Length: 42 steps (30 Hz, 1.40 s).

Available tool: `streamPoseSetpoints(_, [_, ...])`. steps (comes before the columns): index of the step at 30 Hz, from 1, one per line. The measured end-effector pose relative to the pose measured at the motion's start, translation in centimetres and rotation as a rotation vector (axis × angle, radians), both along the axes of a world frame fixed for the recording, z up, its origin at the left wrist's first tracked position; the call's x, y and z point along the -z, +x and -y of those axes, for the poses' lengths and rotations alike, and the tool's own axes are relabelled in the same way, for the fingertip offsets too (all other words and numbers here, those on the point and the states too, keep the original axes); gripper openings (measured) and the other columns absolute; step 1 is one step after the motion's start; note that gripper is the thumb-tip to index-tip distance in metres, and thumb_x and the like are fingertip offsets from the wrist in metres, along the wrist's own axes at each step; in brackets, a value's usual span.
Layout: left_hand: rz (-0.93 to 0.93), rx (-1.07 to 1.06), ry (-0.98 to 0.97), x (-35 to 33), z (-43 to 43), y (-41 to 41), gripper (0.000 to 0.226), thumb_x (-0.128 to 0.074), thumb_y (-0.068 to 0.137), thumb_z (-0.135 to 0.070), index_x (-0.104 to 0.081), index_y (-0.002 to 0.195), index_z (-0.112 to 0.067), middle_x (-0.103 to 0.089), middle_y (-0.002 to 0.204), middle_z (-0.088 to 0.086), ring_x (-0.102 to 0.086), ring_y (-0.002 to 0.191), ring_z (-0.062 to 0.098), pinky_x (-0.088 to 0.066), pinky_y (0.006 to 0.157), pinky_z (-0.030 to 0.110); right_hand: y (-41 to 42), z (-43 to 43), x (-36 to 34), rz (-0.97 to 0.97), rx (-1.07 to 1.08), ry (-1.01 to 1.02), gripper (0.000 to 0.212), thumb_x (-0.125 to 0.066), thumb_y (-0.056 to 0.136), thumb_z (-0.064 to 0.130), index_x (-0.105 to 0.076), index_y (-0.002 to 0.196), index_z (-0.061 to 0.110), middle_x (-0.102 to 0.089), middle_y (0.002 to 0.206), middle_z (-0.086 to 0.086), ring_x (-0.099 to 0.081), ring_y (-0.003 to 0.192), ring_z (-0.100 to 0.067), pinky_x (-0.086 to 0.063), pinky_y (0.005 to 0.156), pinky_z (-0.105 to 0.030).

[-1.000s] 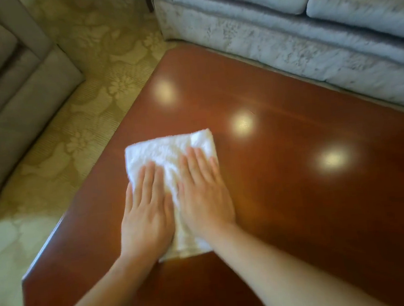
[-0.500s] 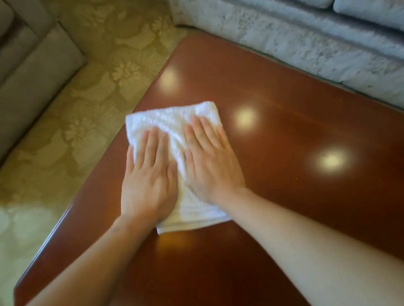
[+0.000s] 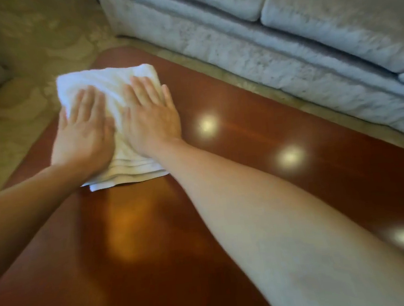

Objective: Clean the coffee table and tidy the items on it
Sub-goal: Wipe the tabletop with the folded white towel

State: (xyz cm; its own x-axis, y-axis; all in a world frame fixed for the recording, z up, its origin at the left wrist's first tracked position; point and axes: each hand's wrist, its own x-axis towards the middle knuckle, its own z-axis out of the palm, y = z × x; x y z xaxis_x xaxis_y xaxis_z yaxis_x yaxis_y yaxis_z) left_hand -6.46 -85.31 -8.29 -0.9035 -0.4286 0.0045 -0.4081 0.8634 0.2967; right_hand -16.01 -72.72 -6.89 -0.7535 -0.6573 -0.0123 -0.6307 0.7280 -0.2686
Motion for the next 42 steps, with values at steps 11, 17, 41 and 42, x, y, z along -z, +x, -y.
streamPoseSetpoints(11, [-0.034, 0.208, -0.008, 1.0, -20.2, -8.2, 0.069, -0.013, 0.107, -0.046, -0.016, 0.165, -0.009, -0.011, 0.177, 0.013, -0.003, 0.164, 0.026, -0.003, 0.128, 0.054, -5.9, -21.7, 0.1, 0.036, 0.176, -0.028, 0.057, -0.024, 0.111, 0.036, -0.026, 0.166, 0.023, -0.015, 0.178, 0.005, -0.001, 0.165, -0.016, 0.005, 0.132, -0.054])
streamPoseSetpoints(17, [-0.029, 0.372, -0.006, 0.5, -36.2, -10.7, 0.066, -0.016, 0.109, -0.038, -0.018, 0.166, -0.004, -0.011, 0.176, 0.014, -0.005, 0.164, 0.028, -0.002, 0.130, 0.051, -6.2, -38.4, -0.3, 0.057, 0.343, 0.015, 0.059, -0.019, 0.111, 0.038, -0.021, 0.168, 0.023, -0.011, 0.178, 0.006, 0.003, 0.165, -0.015, 0.003, 0.132, -0.055])
streamPoseSetpoints(41, [0.054, 0.728, -0.028, 0.6, -67.4, 18.4, 0.062, -0.046, 0.095, -0.037, -0.062, 0.144, -0.004, -0.046, 0.160, 0.013, -0.027, 0.158, 0.026, -0.023, 0.124, 0.049, 28.2, -70.2, 0.4, -0.045, 0.712, 0.254, 0.062, -0.012, 0.110, 0.040, -0.052, 0.152, 0.018, -0.026, 0.173, 0.001, -0.010, 0.163, -0.017, -0.025, 0.120, -0.048])
streamPoseSetpoints(42, [0.069, 0.695, 0.021, 0.3, -68.5, 19.5, 0.065, -0.050, 0.091, -0.042, -0.063, 0.144, -0.007, -0.052, 0.156, 0.011, -0.029, 0.158, 0.023, -0.025, 0.123, 0.047, 29.3, -71.2, 0.0, -0.061, 0.694, 0.268, 0.060, -0.010, 0.110, 0.042, -0.048, 0.151, 0.020, -0.024, 0.171, 0.002, -0.007, 0.163, -0.015, -0.019, 0.120, -0.049])
